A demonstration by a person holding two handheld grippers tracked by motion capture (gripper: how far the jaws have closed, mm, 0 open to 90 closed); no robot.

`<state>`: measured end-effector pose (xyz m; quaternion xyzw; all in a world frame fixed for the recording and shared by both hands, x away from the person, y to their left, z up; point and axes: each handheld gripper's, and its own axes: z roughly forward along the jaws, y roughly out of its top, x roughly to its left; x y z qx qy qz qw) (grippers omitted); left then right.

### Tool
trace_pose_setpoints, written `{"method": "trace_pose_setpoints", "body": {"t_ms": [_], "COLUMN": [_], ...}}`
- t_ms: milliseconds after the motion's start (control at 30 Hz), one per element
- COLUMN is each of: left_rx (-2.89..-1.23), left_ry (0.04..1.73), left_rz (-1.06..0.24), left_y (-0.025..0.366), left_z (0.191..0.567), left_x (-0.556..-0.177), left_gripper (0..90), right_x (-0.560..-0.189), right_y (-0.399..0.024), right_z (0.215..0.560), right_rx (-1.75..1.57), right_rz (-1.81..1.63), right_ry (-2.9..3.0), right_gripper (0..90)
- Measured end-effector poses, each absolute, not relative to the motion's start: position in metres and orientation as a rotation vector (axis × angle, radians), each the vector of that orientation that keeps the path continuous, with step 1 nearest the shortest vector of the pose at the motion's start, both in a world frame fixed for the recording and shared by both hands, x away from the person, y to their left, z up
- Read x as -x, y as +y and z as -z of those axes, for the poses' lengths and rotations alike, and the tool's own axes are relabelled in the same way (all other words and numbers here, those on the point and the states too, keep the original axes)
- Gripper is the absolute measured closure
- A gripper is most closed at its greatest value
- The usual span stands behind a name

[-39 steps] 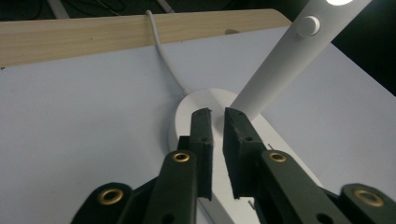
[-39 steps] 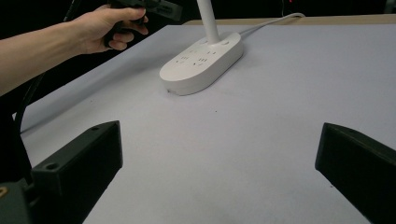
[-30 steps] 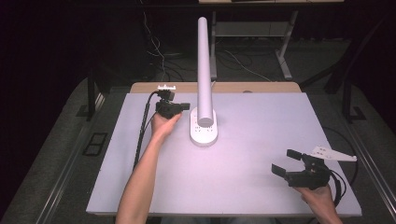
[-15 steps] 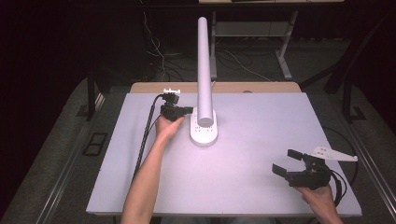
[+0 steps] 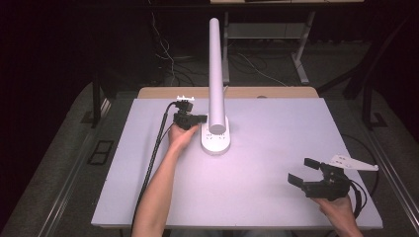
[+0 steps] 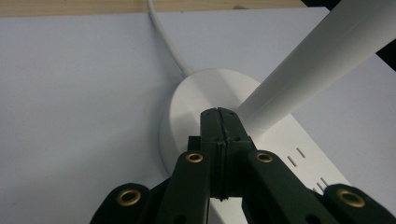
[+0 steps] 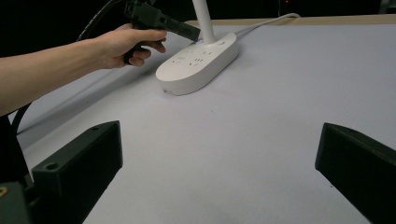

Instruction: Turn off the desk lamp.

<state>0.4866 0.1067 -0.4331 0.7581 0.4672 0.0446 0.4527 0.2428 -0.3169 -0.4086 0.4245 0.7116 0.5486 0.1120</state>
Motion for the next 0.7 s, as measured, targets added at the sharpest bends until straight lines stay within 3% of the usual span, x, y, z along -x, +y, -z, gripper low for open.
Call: {"method": "trace_pose_setpoints", "body": {"t_ms": [700], "left_rx": [-1.887], "left_ry": [1.18], "left_rz": [-0.061], "left_y": [0.093], "left_z": [0.434], "left_x": [-0.491], "left_gripper": [90.0], "right_x": [-0.241], "right_y": [-0.318], "right_z": [0.408], "right_rx": [-1.242], "right_rz": [-1.612], "right_ry": [2.086], "right_gripper": [0.5]}}
